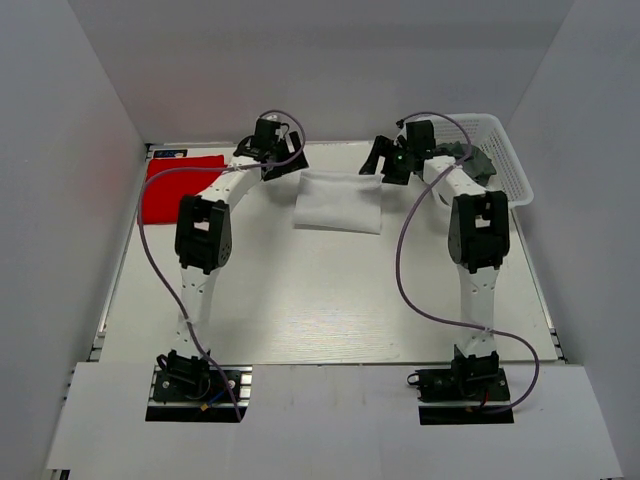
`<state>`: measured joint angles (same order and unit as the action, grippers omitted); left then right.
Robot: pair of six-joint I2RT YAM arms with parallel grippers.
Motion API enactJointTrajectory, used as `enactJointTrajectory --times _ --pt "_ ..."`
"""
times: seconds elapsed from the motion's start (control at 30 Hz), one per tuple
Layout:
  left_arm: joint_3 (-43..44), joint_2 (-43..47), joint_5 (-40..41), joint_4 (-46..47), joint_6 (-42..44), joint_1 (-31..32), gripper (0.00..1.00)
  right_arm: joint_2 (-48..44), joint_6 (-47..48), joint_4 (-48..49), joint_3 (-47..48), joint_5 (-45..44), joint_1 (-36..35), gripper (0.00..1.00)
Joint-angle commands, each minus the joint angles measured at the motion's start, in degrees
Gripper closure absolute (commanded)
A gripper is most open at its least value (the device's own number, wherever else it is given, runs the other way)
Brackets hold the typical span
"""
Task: Fold and stack the t-shirts
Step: Fold the long partially folded tshirt into a neat square
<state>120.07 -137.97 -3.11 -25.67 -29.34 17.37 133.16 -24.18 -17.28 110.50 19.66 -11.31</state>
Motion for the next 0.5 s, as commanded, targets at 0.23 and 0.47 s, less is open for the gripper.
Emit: enactJointTrajectory --times 0.23,0.47 --pt "-17.31 18.09 -20.08 9.84 -0.63 3.72 0.0 -23.91 -2.78 15.58 -25.23 7.55 -3.19 0.09" --pt "-23.38 14.4 -24.39 13.27 -4.93 4.96 0.0 -16.82 -9.99 27.37 -32.27 15.76 -3.89 0.09"
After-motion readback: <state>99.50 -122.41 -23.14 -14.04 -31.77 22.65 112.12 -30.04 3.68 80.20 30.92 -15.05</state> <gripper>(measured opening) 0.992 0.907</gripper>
